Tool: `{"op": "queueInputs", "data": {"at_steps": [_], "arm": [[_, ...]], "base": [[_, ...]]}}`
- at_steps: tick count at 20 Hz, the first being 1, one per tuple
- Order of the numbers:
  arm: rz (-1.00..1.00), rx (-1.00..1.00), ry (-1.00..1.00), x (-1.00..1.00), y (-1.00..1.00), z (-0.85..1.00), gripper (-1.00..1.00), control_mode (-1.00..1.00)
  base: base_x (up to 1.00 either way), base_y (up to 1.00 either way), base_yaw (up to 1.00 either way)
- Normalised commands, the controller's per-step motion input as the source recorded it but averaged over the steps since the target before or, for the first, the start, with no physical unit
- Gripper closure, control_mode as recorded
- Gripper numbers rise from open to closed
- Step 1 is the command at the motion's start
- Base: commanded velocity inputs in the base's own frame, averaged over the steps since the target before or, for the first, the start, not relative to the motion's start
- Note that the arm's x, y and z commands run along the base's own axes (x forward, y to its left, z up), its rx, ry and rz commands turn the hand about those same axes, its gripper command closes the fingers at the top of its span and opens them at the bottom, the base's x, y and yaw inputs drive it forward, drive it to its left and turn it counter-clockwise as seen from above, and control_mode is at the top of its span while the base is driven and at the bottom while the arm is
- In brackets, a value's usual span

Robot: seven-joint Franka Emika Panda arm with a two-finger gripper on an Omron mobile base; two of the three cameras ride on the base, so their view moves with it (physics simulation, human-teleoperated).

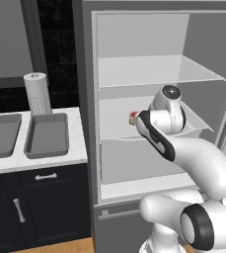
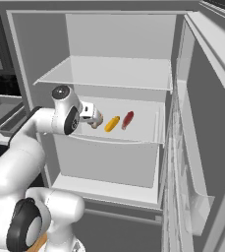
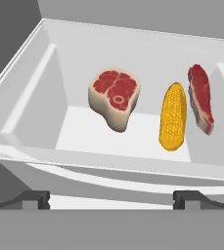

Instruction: Place one corn and one steak in each tupperware on the nearby counter, to pack two identical lunches.

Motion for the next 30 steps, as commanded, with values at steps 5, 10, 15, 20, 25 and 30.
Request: {"op": "queueInputs", "data": {"at_steps": [5, 10, 15, 20, 25, 30], "arm": [[0.0, 0.0, 0.0, 0.15, 0.0, -0.09, -1.0, -1.0], [0.0, 0.0, 0.0, 0.14, 0.0, -0.06, -1.0, -1.0], [0.0, 0.0, 0.0, 0.14, 0.0, -0.04, -1.0, -1.0], [0.0, 0.0, 0.0, 0.12, 0.0, -0.05, -1.0, -1.0], [0.0, 0.0, 0.0, 0.14, 0.0, -0.06, -1.0, -1.0], [0.0, 0.0, 0.0, 0.18, 0.0, -0.06, -1.0, -1.0]], "base": [[0.0, 0.0, 0.0], [0.0, 0.0, 0.0], [0.0, 0.0, 0.0], [0.0, 0.0, 0.0], [0.0, 0.0, 0.0], [0.0, 0.0, 0.0]]}}
